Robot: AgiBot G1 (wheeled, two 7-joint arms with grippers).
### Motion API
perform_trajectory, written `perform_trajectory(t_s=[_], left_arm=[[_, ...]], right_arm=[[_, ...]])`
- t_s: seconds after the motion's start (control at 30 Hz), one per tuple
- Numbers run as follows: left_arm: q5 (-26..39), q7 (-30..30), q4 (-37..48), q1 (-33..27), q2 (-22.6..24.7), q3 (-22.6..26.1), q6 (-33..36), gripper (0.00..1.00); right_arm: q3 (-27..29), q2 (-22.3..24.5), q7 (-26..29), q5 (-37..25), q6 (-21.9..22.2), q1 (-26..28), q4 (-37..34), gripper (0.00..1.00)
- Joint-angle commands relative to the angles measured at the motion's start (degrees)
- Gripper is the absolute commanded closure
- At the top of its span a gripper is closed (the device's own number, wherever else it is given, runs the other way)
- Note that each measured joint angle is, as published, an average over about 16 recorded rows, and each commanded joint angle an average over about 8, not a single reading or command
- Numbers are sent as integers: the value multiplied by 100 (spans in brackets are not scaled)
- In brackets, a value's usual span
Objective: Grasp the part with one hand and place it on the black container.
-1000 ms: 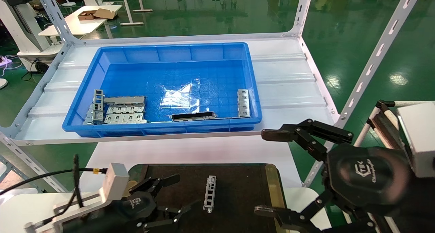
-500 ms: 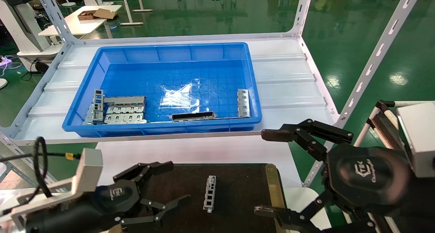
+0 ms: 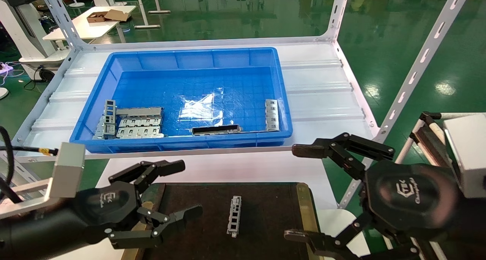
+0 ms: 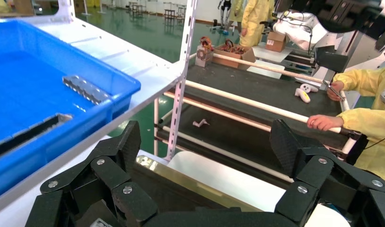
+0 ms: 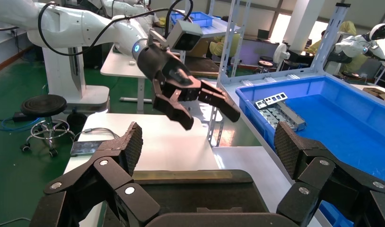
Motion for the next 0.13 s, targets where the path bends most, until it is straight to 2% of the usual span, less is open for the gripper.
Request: perform_trajectory(t_s=[0.03,0.13], left_arm=[[-62,1,-4,-70,-51,-54,74,0],[-84,2,-6,-94,-70,-76,94,0]], right_arm=[[0,0,0,0,0,0,0,0],[0,0,0,0,0,0,0,0]])
